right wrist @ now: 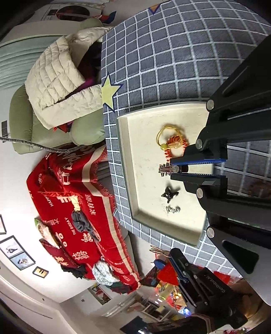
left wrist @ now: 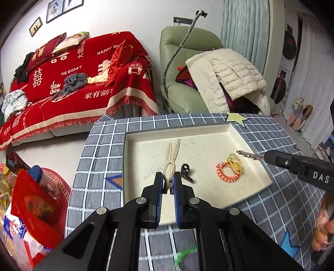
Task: Organize jewelry
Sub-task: 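Lower both held items into the tray and open both tools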
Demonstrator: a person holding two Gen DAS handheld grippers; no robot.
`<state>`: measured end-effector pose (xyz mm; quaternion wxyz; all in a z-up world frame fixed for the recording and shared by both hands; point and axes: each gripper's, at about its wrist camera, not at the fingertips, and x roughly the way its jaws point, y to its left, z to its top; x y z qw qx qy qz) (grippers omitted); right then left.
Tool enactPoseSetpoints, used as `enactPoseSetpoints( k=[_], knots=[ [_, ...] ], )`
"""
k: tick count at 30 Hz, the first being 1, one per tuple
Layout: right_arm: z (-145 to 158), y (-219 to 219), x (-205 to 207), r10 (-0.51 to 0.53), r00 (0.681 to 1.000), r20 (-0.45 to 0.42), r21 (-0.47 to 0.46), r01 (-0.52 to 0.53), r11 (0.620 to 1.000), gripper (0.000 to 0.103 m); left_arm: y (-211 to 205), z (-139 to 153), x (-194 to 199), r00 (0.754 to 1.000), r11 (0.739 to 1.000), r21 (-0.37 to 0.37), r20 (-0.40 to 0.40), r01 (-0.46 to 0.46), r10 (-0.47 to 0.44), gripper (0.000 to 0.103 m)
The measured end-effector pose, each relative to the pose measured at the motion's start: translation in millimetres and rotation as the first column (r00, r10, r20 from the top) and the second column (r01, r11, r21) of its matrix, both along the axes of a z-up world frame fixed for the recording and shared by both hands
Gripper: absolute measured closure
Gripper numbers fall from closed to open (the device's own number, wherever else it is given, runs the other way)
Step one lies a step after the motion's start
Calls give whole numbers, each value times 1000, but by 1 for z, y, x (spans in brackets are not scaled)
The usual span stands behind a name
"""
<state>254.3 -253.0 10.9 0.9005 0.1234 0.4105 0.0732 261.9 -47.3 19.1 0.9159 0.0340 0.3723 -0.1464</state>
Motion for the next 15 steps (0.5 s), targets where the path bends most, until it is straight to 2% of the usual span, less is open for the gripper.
enactPoseSetpoints(
  k=[7,15],
  knots=[
    [-26,6,32,10,999,-35,-14,-10,1000,95,-11,-34,34,999,999,47,-46,-17,19,72],
    [-58,20,57,26,997,-72,-43,-29,999,95,-16,-67,50,994,997,76,-102,-30,37,72]
  ],
)
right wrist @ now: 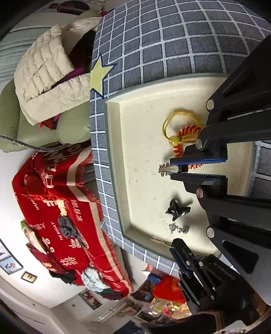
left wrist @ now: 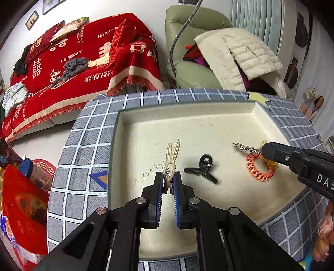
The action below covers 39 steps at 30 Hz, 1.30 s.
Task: Organize jewelry
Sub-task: 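Lower both held items into the tray and open both tools, then lift both open tools out of the tray back over the table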
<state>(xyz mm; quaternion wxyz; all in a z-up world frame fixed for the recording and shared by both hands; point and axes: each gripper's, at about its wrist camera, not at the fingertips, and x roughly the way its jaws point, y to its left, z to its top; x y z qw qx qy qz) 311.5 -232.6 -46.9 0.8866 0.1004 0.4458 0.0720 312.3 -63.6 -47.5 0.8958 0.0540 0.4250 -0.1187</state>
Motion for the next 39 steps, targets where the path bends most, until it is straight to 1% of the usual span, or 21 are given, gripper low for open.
enactPoseSetpoints(
  k=[4,7,13,14,15,16,17,21,26,31,39],
  knots=[
    [-10,5,2,4,1000,-19,-17,-4,1000,95,-4,-7,1,1000,1000,20,-13,1,-1,72],
    [-13,10,2,15,1000,-26,-43,-16,999,95,-8,-7,0,1000,999,44,4,-2,2,72],
    [-20,9,3,15,998,-57,-50,-18,999,94,-15,-8,-2,1000,995,96,25,-1,-1,71],
    [-19,9,3,15,998,-60,-50,-18,999,90,-15,-8,-2,1000,995,104,29,-3,0,71],
    [-19,9,4,16,998,-68,-46,-19,999,73,-15,-8,-2,1000,994,109,30,-4,1,71],
    [-19,9,4,14,997,-73,-43,-17,999,60,-16,-8,-3,1000,993,114,31,-7,3,71],
    [-18,7,3,10,998,-67,-36,-13,999,40,-16,-7,-3,1000,993,115,29,-9,6,71],
    [-5,1,-4,7,1000,-21,9,-6,1000,39,-14,-6,-3,999,994,111,31,-23,20,71],
    [12,-5,-10,-18,1000,18,20,18,1000,38,-13,1,-6,998,994,103,50,-29,24,71],
    [20,-13,-18,-52,998,29,36,51,998,37,-12,10,-10,997,996,86,70,-29,23,71],
    [26,-17,-23,-58,998,31,32,57,998,37,-10,19,-13,996,997,67,80,-32,27,71]
  ],
)
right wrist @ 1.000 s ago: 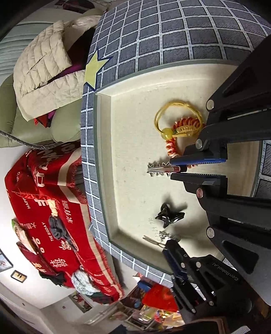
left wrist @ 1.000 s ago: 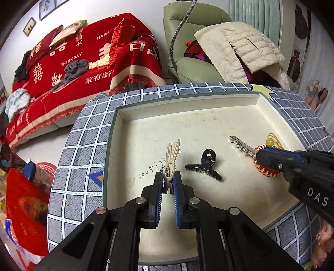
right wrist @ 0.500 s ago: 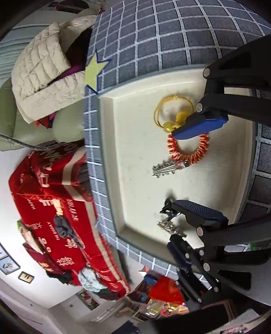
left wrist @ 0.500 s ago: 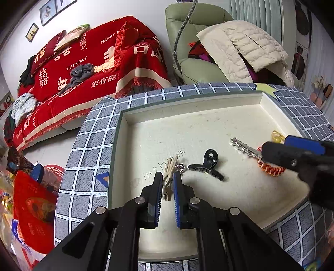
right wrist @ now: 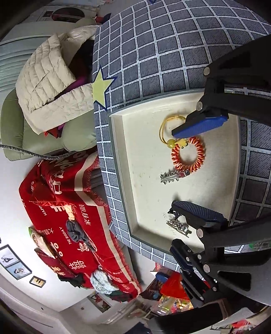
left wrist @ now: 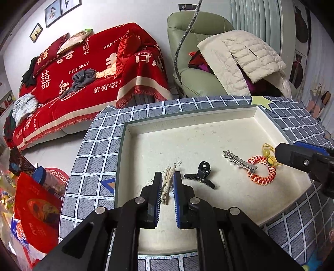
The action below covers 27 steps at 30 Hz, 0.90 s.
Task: Organize jewelry
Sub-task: 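Lift both open tools out of the tray back over the table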
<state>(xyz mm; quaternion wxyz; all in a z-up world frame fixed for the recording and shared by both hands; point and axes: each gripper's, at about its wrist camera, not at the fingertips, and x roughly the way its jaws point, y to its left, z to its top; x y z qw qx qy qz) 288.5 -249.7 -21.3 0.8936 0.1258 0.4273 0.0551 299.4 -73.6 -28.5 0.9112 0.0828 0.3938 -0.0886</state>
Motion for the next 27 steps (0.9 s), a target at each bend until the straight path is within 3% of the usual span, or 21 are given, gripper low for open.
enactPoseSetpoints(
  k=[7,8,9,10,12,17,19,23,27],
  knots=[
    [8,-10,-10,-4,1000,-3,4,4,1000,36,5,9,-3,1000,1000,-26,5,-9,9,71],
    [10,-10,-11,-5,1000,-1,2,5,1000,34,6,10,-3,1000,1000,-30,4,-10,10,66],
    [10,-10,-12,-6,1000,0,0,6,1000,32,7,11,-5,1000,999,-31,5,-13,13,21],
    [11,-10,-14,-6,1000,3,-2,6,1000,32,8,13,-7,1000,999,-28,13,-26,27,0],
    [12,-9,-16,-3,1000,4,-4,3,1000,31,13,19,-16,998,999,-39,60,-26,29,0],
    [17,-4,-28,1,1000,27,-12,-1,1000,19,18,29,-22,997,999,-30,63,-34,36,0],
    [20,-3,-35,0,999,47,-12,0,1000,1,21,32,-28,997,999,-25,67,-41,42,0],
    [33,-5,-58,-14,993,116,17,12,1000,0,26,34,-43,997,999,-26,67,-44,45,0],
    [43,-2,-73,-8,991,132,14,6,1000,0,28,39,-60,997,999,-33,67,-40,42,0]
  ],
)
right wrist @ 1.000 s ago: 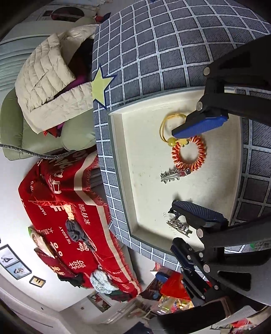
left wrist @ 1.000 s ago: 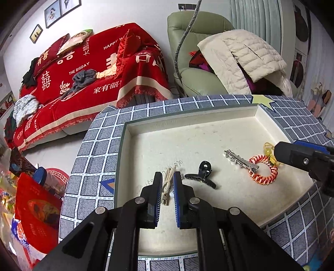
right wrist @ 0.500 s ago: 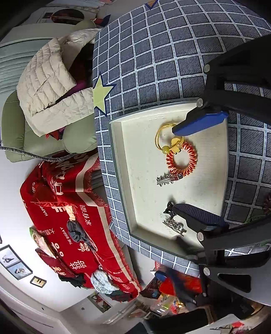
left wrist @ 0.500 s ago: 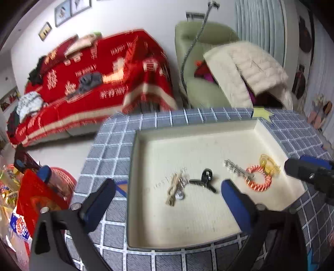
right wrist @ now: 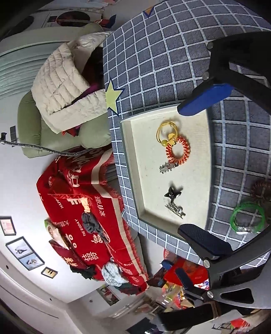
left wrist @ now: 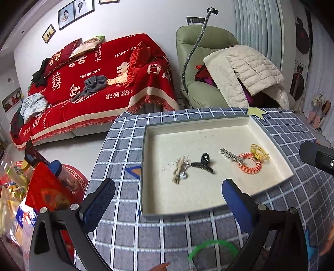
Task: Organize jewelry
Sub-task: 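Lift both open tools out of the tray back over the table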
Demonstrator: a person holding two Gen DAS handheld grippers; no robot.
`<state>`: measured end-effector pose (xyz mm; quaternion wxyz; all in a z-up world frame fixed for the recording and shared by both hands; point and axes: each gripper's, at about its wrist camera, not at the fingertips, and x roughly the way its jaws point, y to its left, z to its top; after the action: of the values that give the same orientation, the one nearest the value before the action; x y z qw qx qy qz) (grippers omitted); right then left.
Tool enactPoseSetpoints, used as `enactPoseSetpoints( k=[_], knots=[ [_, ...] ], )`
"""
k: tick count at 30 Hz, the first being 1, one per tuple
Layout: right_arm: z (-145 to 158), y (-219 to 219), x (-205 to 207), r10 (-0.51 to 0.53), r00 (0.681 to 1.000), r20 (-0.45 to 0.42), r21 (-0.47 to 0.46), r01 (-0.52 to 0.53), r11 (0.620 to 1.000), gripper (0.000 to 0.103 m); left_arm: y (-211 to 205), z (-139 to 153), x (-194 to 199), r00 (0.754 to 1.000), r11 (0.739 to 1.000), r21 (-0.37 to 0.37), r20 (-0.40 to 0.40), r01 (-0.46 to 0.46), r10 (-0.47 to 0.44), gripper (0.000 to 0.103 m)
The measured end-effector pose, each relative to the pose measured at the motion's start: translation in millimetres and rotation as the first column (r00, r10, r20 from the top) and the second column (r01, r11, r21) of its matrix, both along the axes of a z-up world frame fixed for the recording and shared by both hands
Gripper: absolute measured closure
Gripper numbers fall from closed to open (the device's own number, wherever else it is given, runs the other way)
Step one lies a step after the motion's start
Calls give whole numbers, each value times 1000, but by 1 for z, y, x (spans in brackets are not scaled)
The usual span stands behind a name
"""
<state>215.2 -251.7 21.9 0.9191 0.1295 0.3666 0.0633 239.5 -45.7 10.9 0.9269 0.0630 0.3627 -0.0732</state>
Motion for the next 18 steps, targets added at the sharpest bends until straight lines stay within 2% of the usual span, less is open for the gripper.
enactPoseSetpoints(
  k=[7,18],
  knots=[
    [13,7,-31,1,1000,-31,-22,-1,1000,0,6,8,-32,1000,1000,-14,-3,1,-1,0],
    [21,3,-77,-19,1000,-7,-15,19,1000,0,18,6,-76,1000,1000,-23,0,2,-2,0]
  ],
)
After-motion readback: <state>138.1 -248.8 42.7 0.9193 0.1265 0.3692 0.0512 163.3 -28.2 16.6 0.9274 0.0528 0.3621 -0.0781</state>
